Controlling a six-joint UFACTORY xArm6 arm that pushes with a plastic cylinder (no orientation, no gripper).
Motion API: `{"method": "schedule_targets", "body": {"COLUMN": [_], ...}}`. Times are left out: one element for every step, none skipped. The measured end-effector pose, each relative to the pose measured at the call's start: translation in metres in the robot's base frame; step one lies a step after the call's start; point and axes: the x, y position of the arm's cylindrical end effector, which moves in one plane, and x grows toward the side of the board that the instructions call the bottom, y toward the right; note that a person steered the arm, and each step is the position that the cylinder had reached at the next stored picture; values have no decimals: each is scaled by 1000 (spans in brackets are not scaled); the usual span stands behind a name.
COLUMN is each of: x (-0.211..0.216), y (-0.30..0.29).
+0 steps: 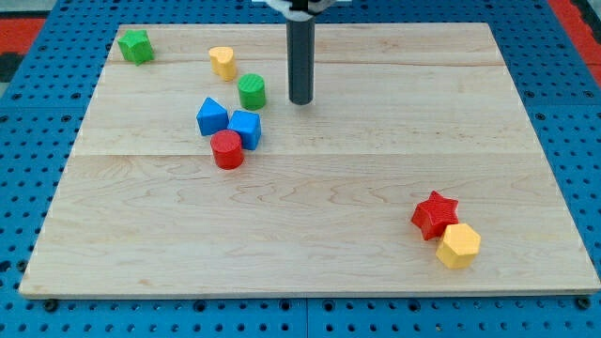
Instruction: Push the green circle towards right of the board
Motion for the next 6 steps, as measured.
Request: {"method": "schedule_targets", "body": {"x": [0,-33,-17,4,-18,-79], "y": [-95,-113,-90,-35,-4,-74]}}
